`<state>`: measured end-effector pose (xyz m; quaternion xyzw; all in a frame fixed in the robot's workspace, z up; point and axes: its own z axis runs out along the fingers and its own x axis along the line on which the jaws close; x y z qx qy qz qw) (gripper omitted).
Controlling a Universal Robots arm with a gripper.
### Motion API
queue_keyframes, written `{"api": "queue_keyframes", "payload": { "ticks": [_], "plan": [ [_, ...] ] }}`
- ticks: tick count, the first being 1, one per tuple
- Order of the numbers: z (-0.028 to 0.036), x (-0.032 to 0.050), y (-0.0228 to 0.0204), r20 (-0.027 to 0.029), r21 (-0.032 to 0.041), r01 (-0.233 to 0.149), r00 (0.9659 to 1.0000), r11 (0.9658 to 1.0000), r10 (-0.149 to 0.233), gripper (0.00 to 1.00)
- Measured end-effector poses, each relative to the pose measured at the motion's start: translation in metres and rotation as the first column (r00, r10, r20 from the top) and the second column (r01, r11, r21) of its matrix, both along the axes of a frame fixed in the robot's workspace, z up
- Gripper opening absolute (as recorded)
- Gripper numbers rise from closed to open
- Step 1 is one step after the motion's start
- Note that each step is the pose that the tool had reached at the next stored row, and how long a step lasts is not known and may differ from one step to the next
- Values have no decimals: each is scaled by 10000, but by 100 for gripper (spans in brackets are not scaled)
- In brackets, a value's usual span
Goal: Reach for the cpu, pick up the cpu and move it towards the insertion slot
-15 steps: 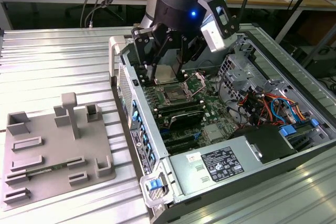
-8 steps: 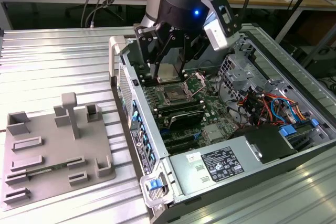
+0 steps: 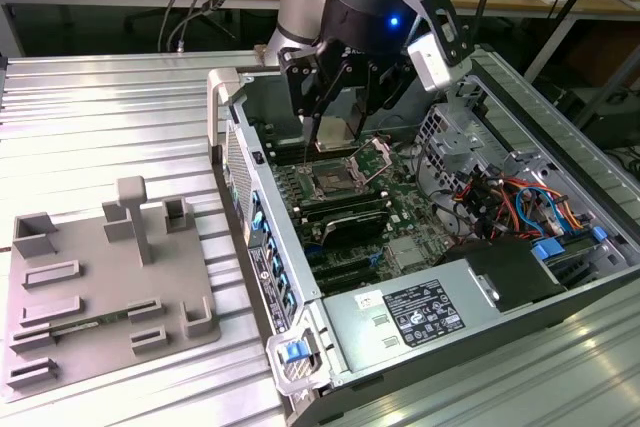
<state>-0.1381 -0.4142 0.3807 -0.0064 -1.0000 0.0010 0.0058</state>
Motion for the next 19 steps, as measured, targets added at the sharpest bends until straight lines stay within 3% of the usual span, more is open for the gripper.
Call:
{"api": "queue_keyframes", "payload": {
  "ticks": [19],
  "plan": [
    [-28, 185, 48, -1, -25, 0, 10000, 10000, 0, 55]
  ]
}}
